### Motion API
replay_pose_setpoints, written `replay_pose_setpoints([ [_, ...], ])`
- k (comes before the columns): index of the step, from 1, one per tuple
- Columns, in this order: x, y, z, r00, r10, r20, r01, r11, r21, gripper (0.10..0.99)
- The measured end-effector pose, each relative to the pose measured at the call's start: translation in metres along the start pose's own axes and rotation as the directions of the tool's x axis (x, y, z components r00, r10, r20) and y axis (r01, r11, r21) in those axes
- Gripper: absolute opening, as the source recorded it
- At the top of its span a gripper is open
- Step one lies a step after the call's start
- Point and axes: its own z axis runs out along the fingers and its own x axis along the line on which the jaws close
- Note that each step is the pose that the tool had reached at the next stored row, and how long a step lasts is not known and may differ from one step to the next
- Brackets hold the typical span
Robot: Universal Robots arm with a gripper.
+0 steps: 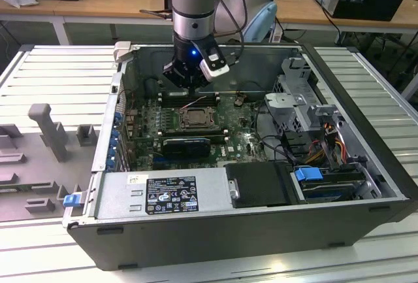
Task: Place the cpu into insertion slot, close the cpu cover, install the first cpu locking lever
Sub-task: 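Close the cpu cover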
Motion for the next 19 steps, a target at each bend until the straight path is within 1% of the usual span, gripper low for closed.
replay_pose_setpoints([
  [5, -0.0066, 0.0022, 0.0025, 1.0000, -0.004, -0.0003, 0.004, 1.0000, 0.000, 0.106],
  [7, -0.0106, 0.0036, 0.0039, 1.0000, -0.008, -0.0007, 0.008, 1.0000, 0.000, 0.106],
  [10, -0.0149, 0.0036, 0.0049, 1.0000, -0.010, -0.0009, 0.010, 1.0000, 0.000, 0.106],
  [14, -0.0160, 0.0028, 0.0074, 1.0000, -0.010, -0.0009, 0.010, 1.0000, 0.000, 0.106],
  [15, -0.0178, 0.0025, 0.0084, 1.0000, -0.010, -0.0009, 0.010, 1.0000, 0.000, 0.106],
  [16, -0.0228, 0.0026, 0.0094, 0.9999, -0.012, -0.0010, 0.012, 0.9999, 0.000, 0.106],
  [19, -0.0242, 0.0023, 0.0130, 0.9999, -0.014, -0.0011, 0.014, 0.9999, 0.000, 0.106],
])
